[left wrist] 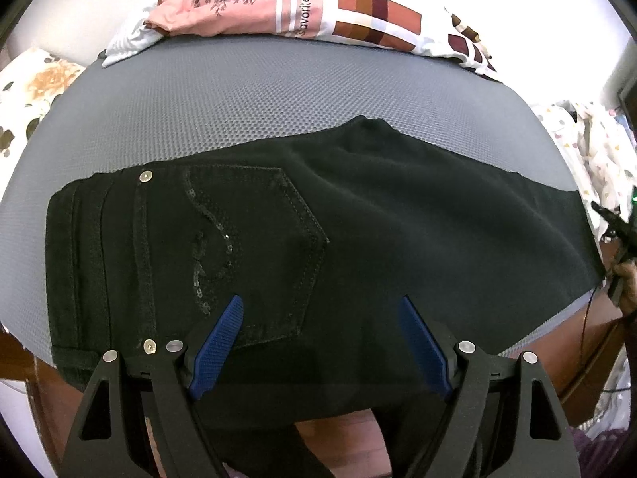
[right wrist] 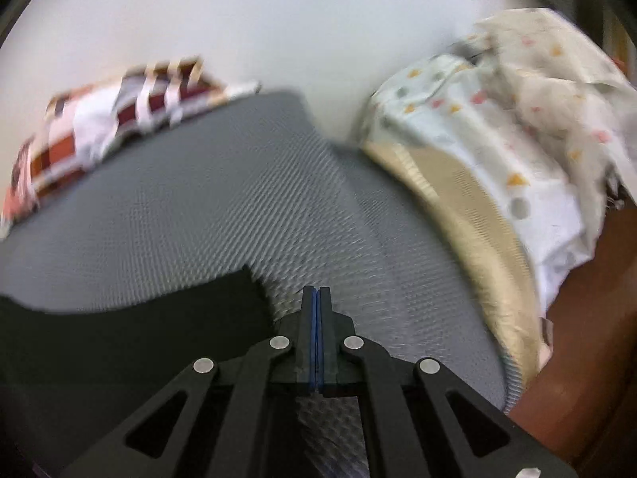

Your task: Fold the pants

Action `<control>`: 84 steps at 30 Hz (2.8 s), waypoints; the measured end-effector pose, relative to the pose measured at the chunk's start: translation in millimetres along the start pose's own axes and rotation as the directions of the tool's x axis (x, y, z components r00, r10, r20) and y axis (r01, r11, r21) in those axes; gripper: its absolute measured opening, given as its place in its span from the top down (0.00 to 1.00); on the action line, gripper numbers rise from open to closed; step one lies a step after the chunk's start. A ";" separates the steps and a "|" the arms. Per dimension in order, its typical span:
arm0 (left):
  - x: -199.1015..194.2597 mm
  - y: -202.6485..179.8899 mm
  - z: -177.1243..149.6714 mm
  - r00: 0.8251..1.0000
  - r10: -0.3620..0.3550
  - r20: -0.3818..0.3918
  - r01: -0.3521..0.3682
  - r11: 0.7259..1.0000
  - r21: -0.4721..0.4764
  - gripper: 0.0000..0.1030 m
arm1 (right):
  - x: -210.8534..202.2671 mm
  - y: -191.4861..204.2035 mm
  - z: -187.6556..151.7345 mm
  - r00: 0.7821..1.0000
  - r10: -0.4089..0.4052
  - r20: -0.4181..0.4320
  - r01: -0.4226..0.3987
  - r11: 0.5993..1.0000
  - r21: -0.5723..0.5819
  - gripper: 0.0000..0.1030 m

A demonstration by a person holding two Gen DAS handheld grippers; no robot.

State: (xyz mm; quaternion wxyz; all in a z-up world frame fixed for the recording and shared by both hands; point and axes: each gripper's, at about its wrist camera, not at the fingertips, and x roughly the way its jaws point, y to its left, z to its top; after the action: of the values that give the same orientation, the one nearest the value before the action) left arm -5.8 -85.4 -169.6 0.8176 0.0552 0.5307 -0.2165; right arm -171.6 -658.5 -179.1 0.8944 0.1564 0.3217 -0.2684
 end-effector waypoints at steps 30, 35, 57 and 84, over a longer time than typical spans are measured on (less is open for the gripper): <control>-25.2 47.2 -34.1 0.993 -0.070 0.096 0.075 0.996 -0.048 0.22 | -37.8 252.9 -72.8 0.928 0.284 -0.239 -0.372 0.720 -0.586 0.71; -34.2 52.5 -42.6 0.993 -0.015 0.120 0.016 1.000 -0.009 0.22 | 5.2 291.8 -65.6 0.951 0.178 -0.251 -0.302 0.698 -0.650 0.73; -73.8 146.4 -88.5 0.990 0.040 0.135 0.005 0.948 -0.318 0.22 | -8.3 488.6 -69.3 0.760 0.480 -0.437 -0.639 0.435 -0.634 0.72; -61.6 203.0 -103.1 0.991 -0.048 0.129 0.108 0.854 -0.508 0.22 | -0.8 502.6 -48.5 0.771 0.535 -0.345 -0.627 0.543 -0.559 0.70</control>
State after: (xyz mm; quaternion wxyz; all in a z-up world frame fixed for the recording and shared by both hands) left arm -30.2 148.5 -187.4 0.8214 -0.1986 0.5246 -0.1029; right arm 95.9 -230.6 -160.9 0.9047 -0.0462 0.3820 0.1828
